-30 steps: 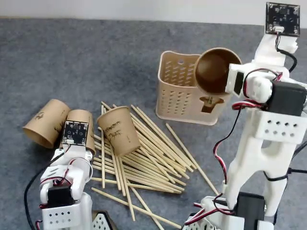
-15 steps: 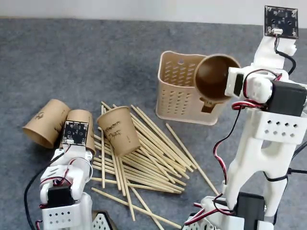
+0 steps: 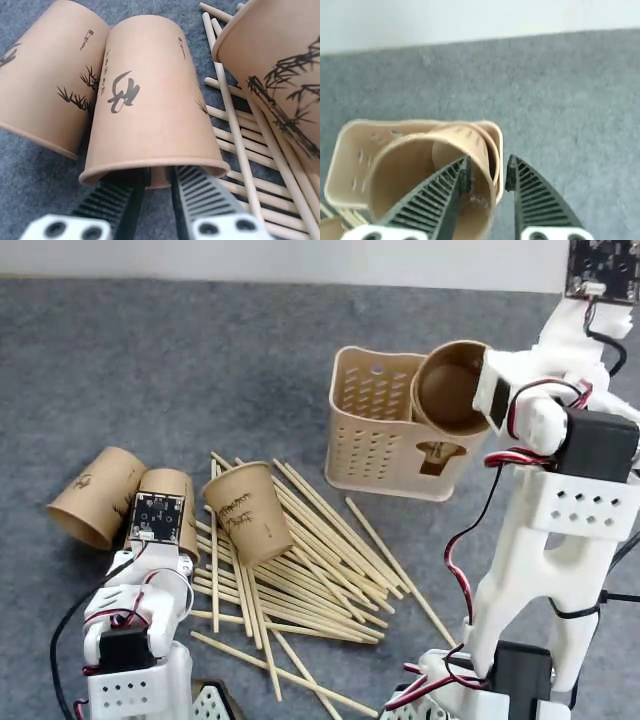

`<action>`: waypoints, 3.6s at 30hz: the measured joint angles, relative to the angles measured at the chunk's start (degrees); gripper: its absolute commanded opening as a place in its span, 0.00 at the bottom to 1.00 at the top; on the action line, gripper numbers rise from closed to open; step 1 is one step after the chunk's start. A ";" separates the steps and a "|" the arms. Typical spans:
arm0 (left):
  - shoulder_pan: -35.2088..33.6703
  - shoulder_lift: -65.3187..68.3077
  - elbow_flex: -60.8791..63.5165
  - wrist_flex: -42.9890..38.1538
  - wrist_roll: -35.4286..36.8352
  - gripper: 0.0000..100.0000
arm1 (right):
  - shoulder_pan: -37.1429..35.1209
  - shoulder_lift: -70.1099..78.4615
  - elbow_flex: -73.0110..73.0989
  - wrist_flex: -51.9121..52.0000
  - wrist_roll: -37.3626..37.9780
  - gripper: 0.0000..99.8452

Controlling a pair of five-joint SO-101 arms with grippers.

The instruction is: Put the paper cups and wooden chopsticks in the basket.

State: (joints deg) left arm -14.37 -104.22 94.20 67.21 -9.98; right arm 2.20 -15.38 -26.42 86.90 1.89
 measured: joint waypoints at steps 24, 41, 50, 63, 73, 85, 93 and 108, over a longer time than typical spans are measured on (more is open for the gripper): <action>0.00 0.00 0.00 0.00 0.00 0.07 | -7.30 -2.46 5.71 0.09 -0.70 0.13; -4.04 0.00 0.00 0.00 0.00 0.12 | -28.13 -6.42 5.89 13.10 -0.70 0.13; -12.48 -0.26 -8.79 3.52 0.00 0.20 | -31.91 -6.59 17.23 13.27 -0.70 0.13; -13.36 -0.44 -21.19 6.59 0.00 0.20 | -31.91 -15.82 31.30 13.19 -0.70 0.13; -13.36 0.09 -26.02 10.64 -6.51 0.20 | -27.43 -32.70 52.13 3.87 -0.70 0.13; -13.36 31.74 -49.32 22.59 -26.73 0.20 | -9.23 -40.44 58.02 3.25 3.52 0.13; -13.36 43.87 -50.73 23.74 -49.41 0.20 | 0.88 -53.45 71.21 3.25 8.44 0.13; -13.45 44.84 -32.70 1.14 -53.54 0.20 | 14.15 -62.95 97.41 -12.92 13.80 0.13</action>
State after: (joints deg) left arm -27.82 -59.38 61.49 68.35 -63.52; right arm 16.35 -78.33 70.99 73.98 15.69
